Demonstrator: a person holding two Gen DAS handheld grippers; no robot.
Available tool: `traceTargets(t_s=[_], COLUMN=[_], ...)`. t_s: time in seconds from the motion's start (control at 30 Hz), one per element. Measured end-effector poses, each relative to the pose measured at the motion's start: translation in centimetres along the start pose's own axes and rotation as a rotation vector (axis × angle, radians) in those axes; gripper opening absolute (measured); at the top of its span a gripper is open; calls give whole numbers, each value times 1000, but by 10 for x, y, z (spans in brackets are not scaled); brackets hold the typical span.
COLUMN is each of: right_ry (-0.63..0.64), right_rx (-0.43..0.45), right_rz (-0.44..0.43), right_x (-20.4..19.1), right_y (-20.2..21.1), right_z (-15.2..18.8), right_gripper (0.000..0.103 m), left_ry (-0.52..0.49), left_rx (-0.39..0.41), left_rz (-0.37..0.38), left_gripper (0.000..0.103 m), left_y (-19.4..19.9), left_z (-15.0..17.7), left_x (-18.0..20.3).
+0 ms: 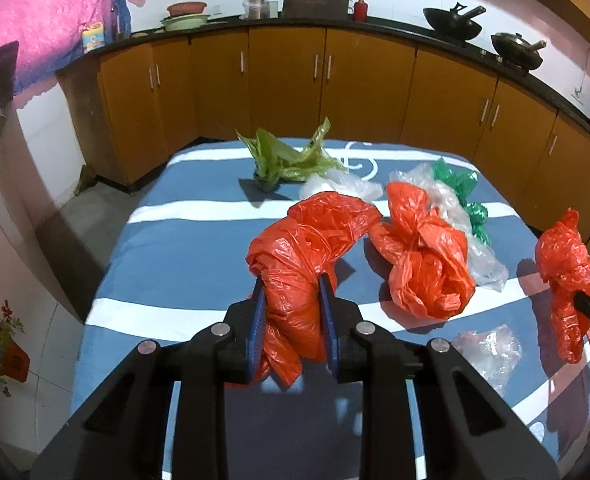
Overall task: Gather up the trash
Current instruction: 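Close left tool on a red bag while right tool holds its red bag, then carry both red bags from the table over the red wastebasket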
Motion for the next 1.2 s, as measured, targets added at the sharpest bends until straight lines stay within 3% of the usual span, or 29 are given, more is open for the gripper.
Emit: traceTargets(t_s=[0.63,1.2], right_ry=[-33,-97], right_rx=[89,122], right_rz=[26,97], right_x=[26,85], right_y=[43,61], right_z=[-21,-21], right_gripper=[8,8], left_ry=[-37,-105], left_rx=[95,106], left_rz=[96,258], left_gripper=[25,25], left_y=[39,57], left_z=[-32,-33], left_x=[45,136])
Point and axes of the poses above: each gripper's, at about its wrist camera, not at the fingertips, and y roughly against the way its jaws point, x to its right, z to its underside, the point moved 7 cm from there along -y, roughly the way its jaws point, and after that the axes turned 11 degrees about x, right-handed, at the moved point
